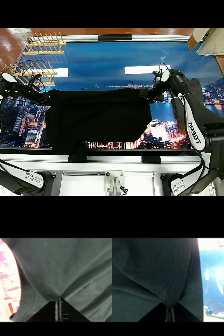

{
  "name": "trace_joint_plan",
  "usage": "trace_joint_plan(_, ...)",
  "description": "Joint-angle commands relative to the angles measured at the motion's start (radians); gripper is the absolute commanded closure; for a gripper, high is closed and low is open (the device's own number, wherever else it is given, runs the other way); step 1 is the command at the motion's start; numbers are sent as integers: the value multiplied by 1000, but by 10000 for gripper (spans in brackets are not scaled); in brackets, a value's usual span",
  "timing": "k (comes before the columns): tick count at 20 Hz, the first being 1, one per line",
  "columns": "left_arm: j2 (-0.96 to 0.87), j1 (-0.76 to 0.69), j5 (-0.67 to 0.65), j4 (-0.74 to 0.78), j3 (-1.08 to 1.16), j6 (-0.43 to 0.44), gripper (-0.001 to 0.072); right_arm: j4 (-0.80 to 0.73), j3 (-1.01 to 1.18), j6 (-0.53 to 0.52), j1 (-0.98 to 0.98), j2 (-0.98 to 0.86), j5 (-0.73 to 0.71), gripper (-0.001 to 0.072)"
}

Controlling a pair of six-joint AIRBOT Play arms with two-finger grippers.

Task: Fold the shirts.

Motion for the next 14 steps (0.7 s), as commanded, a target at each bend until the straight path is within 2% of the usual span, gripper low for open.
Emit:
trace_joint_plan(1,-23,-17,-19,48,0,-42,679,-16,0,9,0,-27,6,641)
trace_joint_plan(3,-28,-9,-21,74,2,-47,679,-41,1,6,-7,-25,11,641)
trace_joint_plan(8,-17,39,-29,56,72,-55,679,54,1,-61,-34,18,25,641)
trace_joint_plan(14,-21,43,-82,38,75,-79,679,45,1,-49,-59,27,60,641)
